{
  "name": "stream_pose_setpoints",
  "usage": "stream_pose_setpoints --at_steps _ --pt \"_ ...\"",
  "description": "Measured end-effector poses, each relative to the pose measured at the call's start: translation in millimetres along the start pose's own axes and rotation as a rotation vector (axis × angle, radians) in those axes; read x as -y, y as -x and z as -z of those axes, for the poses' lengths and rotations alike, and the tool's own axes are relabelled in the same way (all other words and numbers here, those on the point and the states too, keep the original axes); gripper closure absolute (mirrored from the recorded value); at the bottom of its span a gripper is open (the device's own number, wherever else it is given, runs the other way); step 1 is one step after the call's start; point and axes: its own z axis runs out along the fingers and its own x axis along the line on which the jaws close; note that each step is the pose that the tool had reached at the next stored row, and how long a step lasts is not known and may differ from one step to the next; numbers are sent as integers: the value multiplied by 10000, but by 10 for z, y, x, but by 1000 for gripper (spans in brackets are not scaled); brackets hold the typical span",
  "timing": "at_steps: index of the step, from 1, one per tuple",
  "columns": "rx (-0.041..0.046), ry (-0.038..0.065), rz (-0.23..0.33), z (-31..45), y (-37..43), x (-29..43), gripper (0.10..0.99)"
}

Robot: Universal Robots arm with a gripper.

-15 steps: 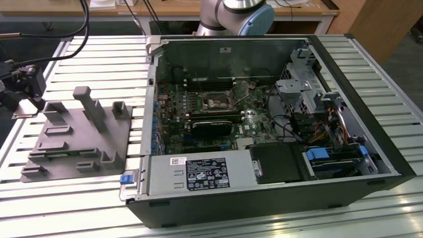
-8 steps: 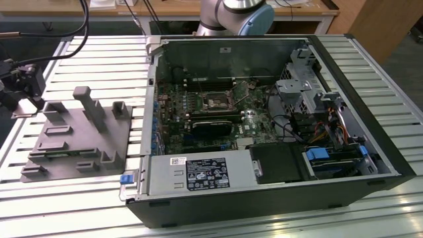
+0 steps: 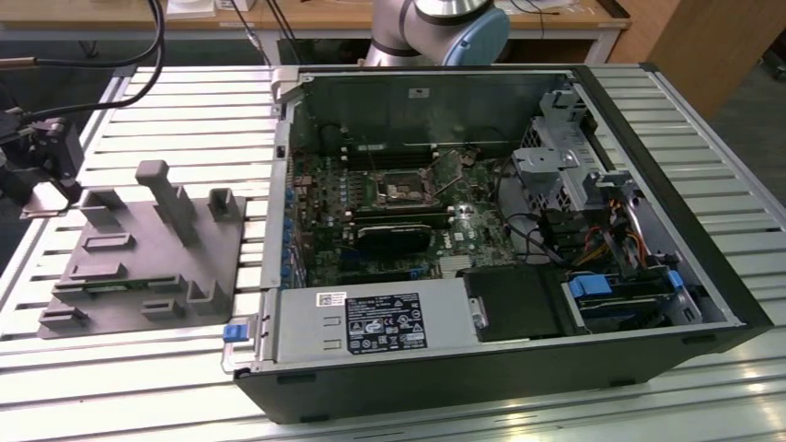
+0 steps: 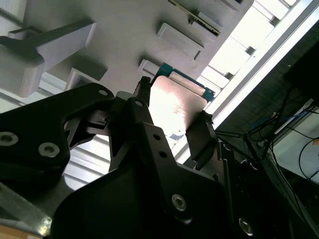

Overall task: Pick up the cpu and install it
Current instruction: 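Pick up the cpu and move it towards the insertion slot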

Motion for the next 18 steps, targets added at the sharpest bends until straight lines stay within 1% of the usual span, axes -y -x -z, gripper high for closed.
stream_pose_setpoints --at_steps 13,18 --pt "0 0 0 39 0 -2 549" --pt "0 0 0 67 1 -4 549"
